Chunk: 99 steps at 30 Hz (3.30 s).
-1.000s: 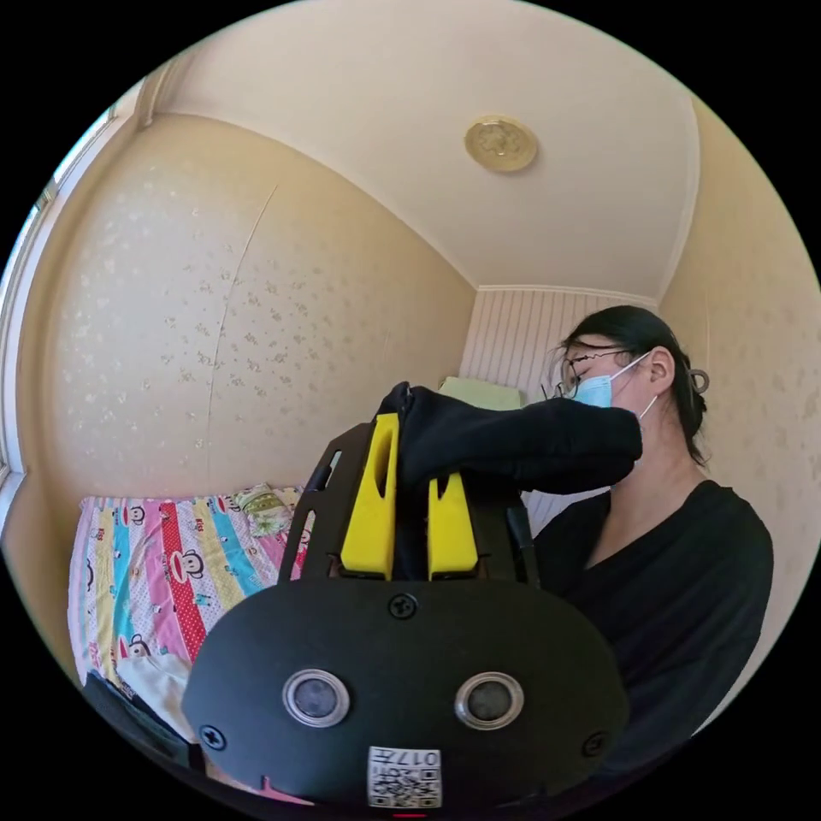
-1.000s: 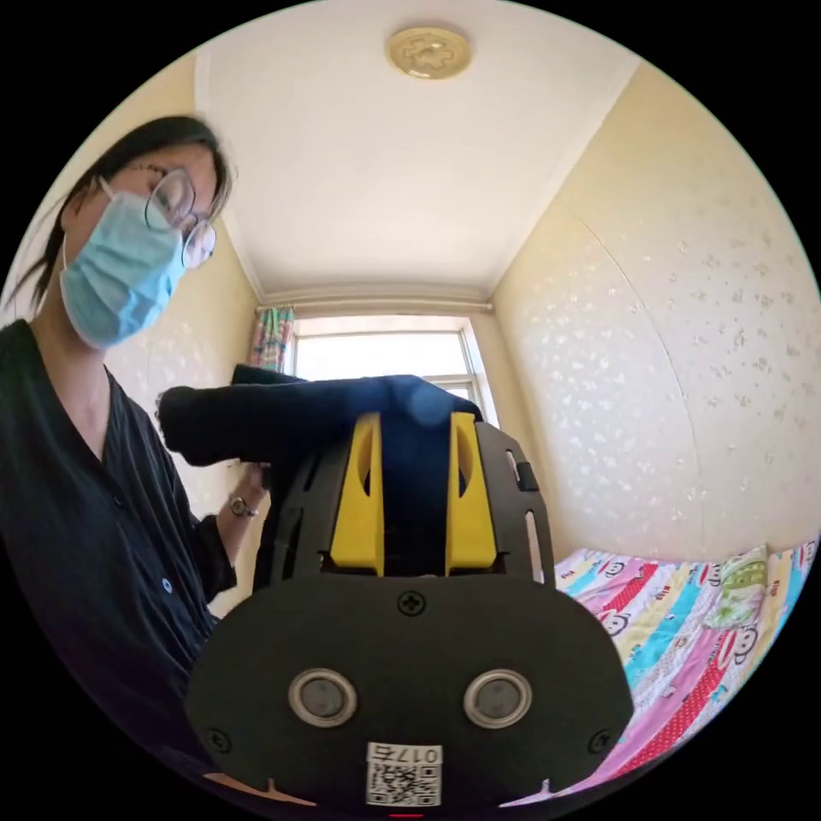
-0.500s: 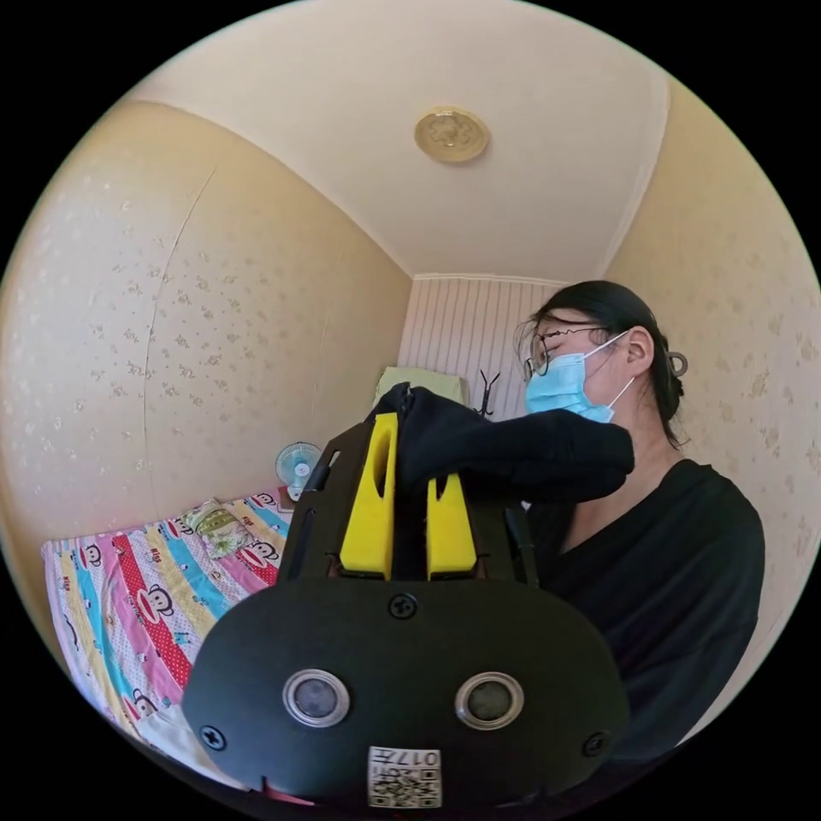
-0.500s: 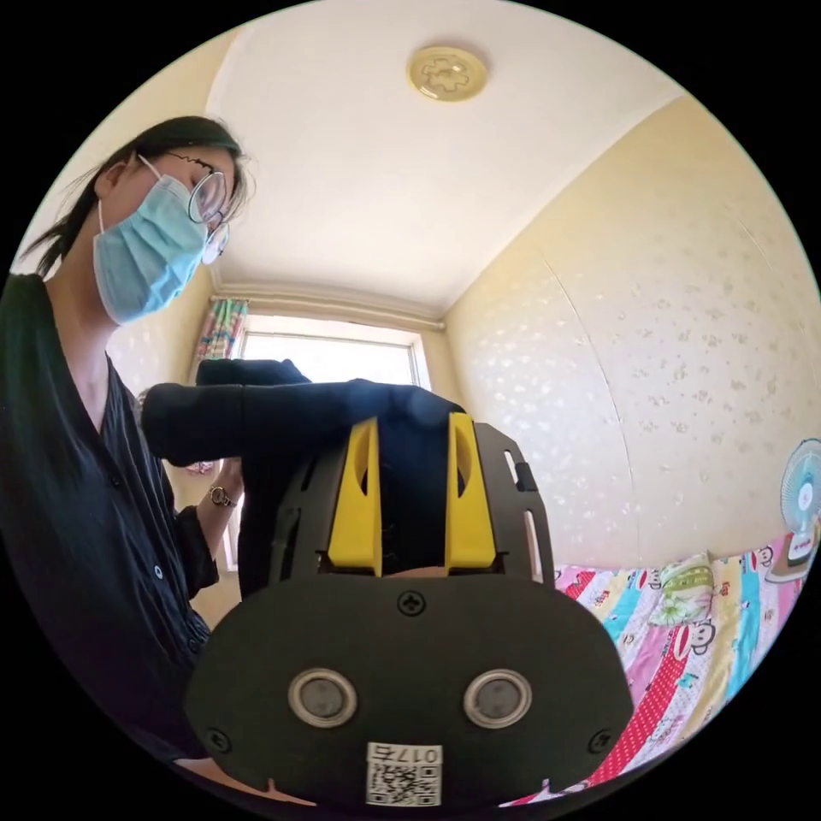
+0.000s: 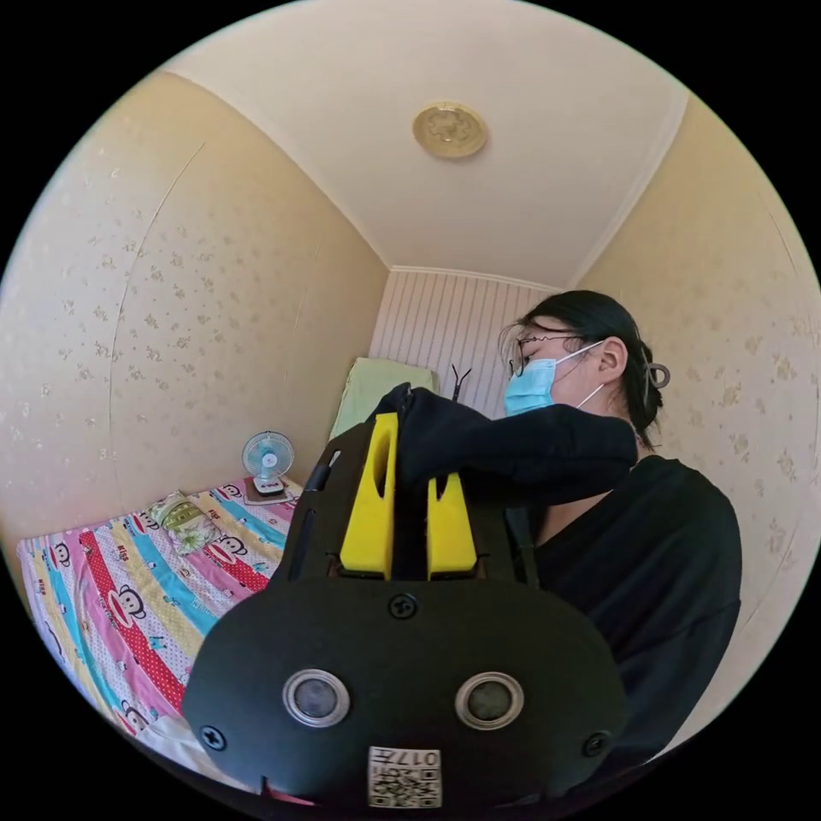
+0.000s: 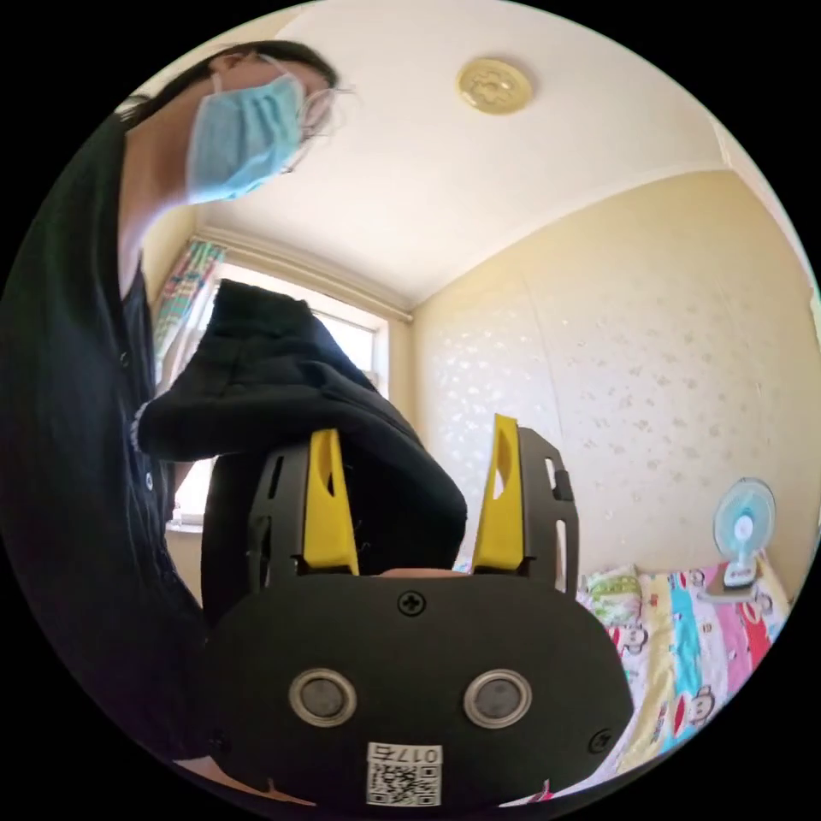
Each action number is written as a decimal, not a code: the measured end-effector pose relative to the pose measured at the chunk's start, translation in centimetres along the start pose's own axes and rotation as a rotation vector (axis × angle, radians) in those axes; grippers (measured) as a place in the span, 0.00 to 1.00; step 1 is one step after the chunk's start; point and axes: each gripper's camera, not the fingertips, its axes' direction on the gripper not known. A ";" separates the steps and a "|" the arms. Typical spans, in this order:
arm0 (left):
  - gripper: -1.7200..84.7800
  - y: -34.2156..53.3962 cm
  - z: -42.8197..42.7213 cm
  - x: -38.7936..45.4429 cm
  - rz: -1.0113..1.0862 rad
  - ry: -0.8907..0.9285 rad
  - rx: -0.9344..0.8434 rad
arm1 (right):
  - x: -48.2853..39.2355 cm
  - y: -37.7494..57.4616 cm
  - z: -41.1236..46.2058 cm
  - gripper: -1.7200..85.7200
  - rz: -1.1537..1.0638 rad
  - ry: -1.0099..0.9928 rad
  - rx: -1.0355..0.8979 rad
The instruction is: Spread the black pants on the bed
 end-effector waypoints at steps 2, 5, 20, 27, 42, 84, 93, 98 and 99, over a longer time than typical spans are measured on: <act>0.08 -0.7 -1.4 -1.2 -0.007 0.042 -0.004 | -0.3 -0.5 -0.5 0.15 -0.074 -0.121 0.040; 0.08 -1.5 -3.8 -2.3 0.011 0.073 0.000 | 2.9 -3.1 -2.7 0.10 0.035 -0.253 0.119; 0.13 -4.7 -2.0 -51.0 -0.690 -0.627 -0.361 | 42.0 -8.2 10.4 0.10 0.353 0.436 -0.537; 0.13 28.0 -8.6 -59.0 -1.051 -0.574 -0.673 | 44.7 17.8 -7.2 0.09 0.734 0.487 -1.004; 0.18 63.8 -27.1 -52.6 -1.309 -0.613 -1.207 | 28.1 38.8 -32.9 0.13 1.314 0.043 -1.437; 0.16 52.2 -56.0 -39.1 -1.502 -0.129 -1.193 | 30.8 13.5 -81.3 0.07 1.456 0.331 -0.970; 0.22 40.4 -43.8 -33.2 -1.275 0.229 -1.067 | 23.7 -2.6 -74.7 0.05 1.175 0.150 -0.810; 0.14 39.9 -45.4 -29.1 -1.175 0.143 -1.288 | 20.3 -2.5 -67.2 0.06 1.070 -0.090 -1.010; 0.11 40.0 -46.2 -28.8 -1.175 0.124 -1.303 | 19.7 -1.5 -66.2 0.06 1.077 -0.141 -1.057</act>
